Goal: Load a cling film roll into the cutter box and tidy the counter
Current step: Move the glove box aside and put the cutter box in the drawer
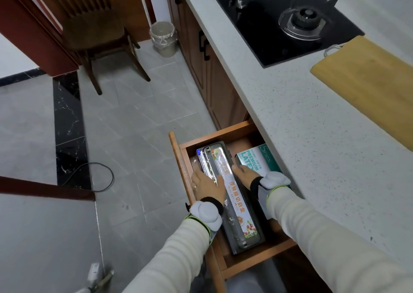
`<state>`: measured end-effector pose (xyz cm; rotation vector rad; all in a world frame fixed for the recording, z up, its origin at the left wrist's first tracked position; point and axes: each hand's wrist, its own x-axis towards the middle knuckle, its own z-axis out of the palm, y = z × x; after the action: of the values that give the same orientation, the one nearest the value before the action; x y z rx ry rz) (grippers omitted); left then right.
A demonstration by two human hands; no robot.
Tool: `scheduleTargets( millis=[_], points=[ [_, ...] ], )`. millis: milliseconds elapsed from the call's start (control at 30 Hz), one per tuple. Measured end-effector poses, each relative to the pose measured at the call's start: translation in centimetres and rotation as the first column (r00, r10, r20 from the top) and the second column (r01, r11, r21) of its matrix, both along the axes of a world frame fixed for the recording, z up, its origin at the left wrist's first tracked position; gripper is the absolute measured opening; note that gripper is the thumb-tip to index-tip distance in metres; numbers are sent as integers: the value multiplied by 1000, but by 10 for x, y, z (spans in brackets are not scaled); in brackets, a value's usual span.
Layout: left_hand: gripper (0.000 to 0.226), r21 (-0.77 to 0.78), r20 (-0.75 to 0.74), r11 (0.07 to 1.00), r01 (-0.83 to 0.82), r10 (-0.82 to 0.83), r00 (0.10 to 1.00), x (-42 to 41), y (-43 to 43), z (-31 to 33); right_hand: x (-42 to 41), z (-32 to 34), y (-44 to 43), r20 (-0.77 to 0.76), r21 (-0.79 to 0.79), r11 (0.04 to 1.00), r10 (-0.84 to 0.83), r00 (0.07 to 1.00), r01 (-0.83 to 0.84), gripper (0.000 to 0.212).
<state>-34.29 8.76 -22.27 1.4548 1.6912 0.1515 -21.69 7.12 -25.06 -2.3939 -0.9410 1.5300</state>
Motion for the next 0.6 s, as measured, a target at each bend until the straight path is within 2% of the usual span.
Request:
scheduleTargets(
  millis=[67,133,200,267,333,467,600],
  points=[
    [73,109,-145,993,45,-29,989,-5,1,4,-2,8,1,10,0,1000,25,1000,-25,61],
    [80,153,-230,988,17,19,973,-9,3,9,-4,16,1,8,1,1000,31,999,-31,60],
    [84,51,-248,996,-75,86,965,-12,7,9,-5,22,0,6,3,999,32,999,-32,60],
    [84,-137,-242,977,-166,129,962,-15,11,8,-5,26,-1,15,1,1000,29,999,-29,60],
    [82,-264,-229,952,-156,95,969,-16,16,3,-4,30,-1,18,-12,1000,23,1000,-23,58],
    [71,-295,-259,954,-50,-30,965,-18,24,-2,3,34,-5,48,7,1000,2,999,-3,33],
    [58,-332,-185,943,31,-97,978,-11,26,0,10,43,-6,82,132,988,-89,993,77,48]
  ],
)
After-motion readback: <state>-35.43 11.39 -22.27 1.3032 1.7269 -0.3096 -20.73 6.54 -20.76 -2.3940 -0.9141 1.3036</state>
